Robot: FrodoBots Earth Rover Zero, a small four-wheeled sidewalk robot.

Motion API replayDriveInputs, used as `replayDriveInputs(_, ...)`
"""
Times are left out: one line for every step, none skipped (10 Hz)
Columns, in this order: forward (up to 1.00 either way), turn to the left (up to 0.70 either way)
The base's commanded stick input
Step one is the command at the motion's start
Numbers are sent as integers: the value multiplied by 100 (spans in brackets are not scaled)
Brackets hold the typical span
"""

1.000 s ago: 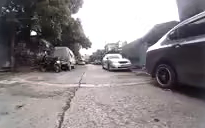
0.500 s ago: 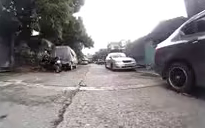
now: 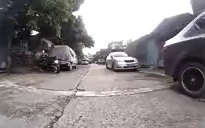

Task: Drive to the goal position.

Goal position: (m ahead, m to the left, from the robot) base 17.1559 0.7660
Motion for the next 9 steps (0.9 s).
replayDriveInputs(70, 0)
replayDriveInputs(70, 0)
replayDriveInputs(70, 0)
replayDriveInputs(70, 27)
replayDriveInputs(70, 0)
replayDriveInputs(70, 0)
replayDriveInputs(70, 0)
replayDriveInputs(70, 0)
replayDriveInputs(70, 0)
